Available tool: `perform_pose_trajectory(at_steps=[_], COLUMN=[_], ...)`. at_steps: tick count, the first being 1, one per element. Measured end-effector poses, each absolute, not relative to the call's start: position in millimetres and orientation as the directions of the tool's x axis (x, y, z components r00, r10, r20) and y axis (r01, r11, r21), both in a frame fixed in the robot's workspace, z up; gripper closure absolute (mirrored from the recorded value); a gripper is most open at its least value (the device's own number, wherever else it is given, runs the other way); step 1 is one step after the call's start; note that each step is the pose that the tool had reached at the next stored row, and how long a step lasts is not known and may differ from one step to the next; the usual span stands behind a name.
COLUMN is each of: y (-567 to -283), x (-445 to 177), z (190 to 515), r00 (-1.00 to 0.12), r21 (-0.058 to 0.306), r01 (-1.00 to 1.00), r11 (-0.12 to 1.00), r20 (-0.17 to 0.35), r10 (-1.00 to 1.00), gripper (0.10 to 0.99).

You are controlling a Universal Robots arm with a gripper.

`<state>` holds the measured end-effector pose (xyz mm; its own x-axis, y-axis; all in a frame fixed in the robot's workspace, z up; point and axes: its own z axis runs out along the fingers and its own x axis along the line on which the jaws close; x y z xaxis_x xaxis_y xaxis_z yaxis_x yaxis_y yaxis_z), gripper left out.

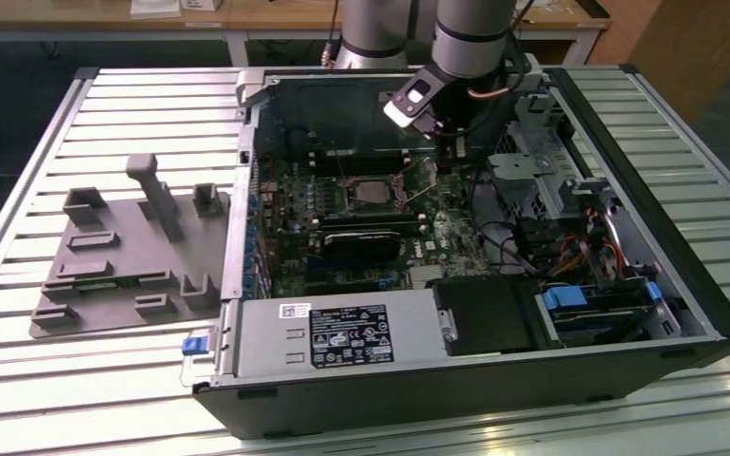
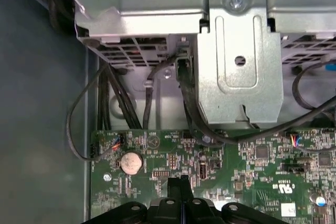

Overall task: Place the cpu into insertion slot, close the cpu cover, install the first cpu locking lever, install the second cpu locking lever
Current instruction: 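Close the cpu cover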

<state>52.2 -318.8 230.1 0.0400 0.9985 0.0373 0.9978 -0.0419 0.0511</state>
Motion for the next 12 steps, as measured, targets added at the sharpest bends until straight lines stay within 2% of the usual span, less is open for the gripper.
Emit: perform_pose_trajectory(at_steps=[6,12], y=[-318.9,-318.8], x=[53.0,53.0], z=[229.7,229.7], r00=[0.043,0.043], r21=[-0.022,-0.031], r01=[0.999,0.999], r11=[-0.042,-0.042], r20=[0.034,0.034], r10=[0.998,0.999], gripper=[0.984,0.984])
